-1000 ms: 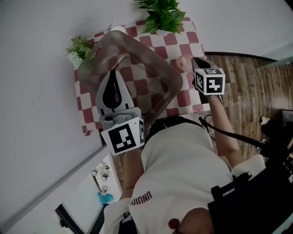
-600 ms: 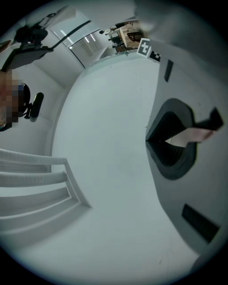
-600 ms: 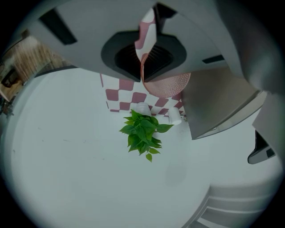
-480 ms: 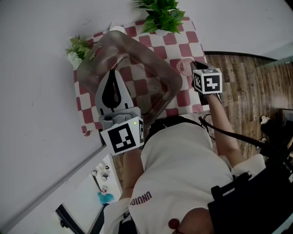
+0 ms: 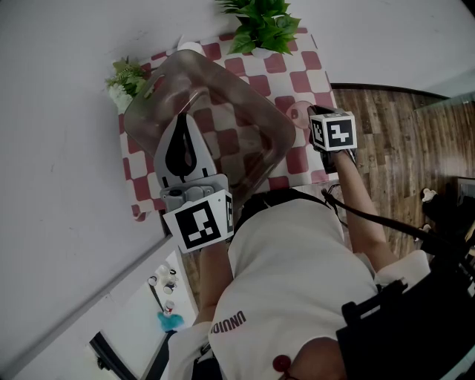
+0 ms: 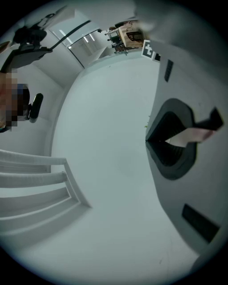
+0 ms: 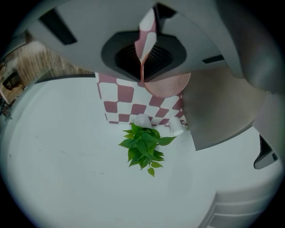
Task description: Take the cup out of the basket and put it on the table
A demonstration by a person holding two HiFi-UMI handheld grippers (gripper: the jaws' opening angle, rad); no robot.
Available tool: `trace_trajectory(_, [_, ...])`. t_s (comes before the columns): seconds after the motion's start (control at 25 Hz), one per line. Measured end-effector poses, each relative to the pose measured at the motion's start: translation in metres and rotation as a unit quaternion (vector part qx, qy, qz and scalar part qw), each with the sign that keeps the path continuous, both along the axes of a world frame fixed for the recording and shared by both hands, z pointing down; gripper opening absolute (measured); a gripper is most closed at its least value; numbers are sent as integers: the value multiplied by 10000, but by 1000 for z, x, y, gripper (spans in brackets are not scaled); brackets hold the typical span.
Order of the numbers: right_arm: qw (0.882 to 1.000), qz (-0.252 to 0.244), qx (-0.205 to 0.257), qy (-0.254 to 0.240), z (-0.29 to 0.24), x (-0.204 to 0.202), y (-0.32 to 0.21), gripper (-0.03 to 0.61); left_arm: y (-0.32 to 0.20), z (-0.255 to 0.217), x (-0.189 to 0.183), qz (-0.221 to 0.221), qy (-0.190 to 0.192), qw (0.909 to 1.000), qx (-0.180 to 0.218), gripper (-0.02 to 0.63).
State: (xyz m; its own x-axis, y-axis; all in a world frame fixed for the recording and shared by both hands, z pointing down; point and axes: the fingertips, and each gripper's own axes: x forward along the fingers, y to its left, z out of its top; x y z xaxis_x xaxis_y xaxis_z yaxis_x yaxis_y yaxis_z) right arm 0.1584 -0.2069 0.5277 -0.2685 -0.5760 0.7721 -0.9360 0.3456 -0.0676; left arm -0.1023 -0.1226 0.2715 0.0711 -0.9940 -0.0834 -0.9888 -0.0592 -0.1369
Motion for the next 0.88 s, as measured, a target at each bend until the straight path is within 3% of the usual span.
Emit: trace_trajectory(0.88, [9985, -47, -547, 65, 31, 1, 12, 36, 1, 1, 0, -20, 8, 10000, -6, 12])
